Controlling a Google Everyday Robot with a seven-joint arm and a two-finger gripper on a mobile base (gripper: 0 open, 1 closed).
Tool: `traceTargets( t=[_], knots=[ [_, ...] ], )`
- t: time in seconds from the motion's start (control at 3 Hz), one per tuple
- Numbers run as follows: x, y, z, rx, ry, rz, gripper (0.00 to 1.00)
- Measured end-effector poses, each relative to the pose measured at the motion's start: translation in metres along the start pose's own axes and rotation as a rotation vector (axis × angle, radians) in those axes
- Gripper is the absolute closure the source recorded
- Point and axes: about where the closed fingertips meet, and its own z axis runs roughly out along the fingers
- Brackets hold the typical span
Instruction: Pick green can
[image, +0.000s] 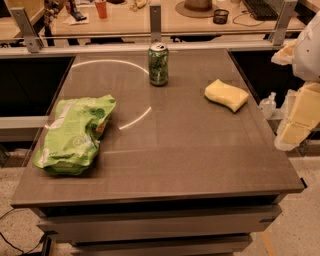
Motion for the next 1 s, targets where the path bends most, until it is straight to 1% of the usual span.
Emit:
traceTargets(
  t=[0.33, 0.67, 1.0],
  knots=[
    [0.0, 0.0, 0.0, 0.0, 0.0, 0.0, 0.0],
    [-0.001, -0.011, 0.003, 0.014, -0.053, 0.053, 0.0],
    [-0.01, -0.034, 0.004, 0.075, -0.142, 0.154, 0.0]
  ],
)
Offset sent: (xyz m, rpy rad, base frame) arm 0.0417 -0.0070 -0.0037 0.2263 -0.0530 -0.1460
